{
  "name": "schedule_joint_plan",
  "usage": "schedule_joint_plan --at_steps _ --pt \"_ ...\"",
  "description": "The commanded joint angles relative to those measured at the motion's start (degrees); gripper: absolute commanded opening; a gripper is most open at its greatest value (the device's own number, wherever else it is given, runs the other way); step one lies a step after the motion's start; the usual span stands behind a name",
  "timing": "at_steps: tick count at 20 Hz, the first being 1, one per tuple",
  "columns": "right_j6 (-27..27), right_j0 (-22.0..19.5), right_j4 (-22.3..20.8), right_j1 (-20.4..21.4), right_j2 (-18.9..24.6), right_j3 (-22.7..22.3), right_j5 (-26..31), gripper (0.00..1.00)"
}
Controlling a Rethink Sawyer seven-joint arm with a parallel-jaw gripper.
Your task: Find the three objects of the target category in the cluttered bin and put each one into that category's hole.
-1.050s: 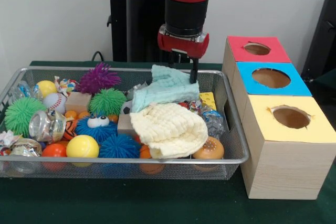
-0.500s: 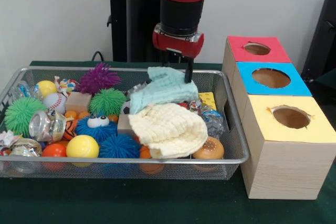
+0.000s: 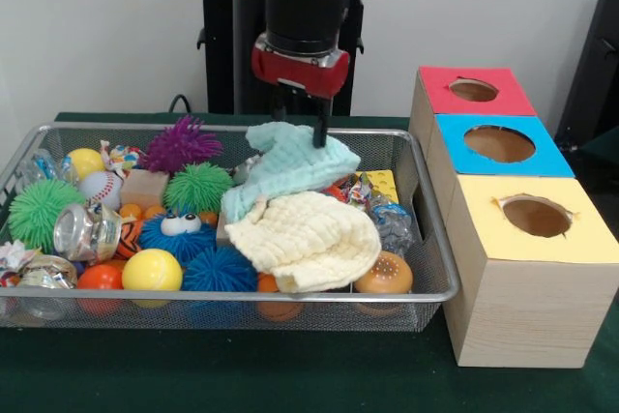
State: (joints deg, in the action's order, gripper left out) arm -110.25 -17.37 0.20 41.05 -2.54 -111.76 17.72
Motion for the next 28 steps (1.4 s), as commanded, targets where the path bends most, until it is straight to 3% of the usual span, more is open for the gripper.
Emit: schedule_joint_plan --at_steps 1,7,14,28 --pt "-1.53 -5.06 1.77 4.48 5.77 1.91 8.8 1.0" --pt "1.62 -8.57 0.07 6.71 7.05 1.68 12.46 1.0" --pt "3.92 -12.19 -1.95 6.19 8.5 2.62 12.86 1.0" --pt "6.01 -15.39 -10.74 -0.24 7.6 12.12 9.94 1.0"
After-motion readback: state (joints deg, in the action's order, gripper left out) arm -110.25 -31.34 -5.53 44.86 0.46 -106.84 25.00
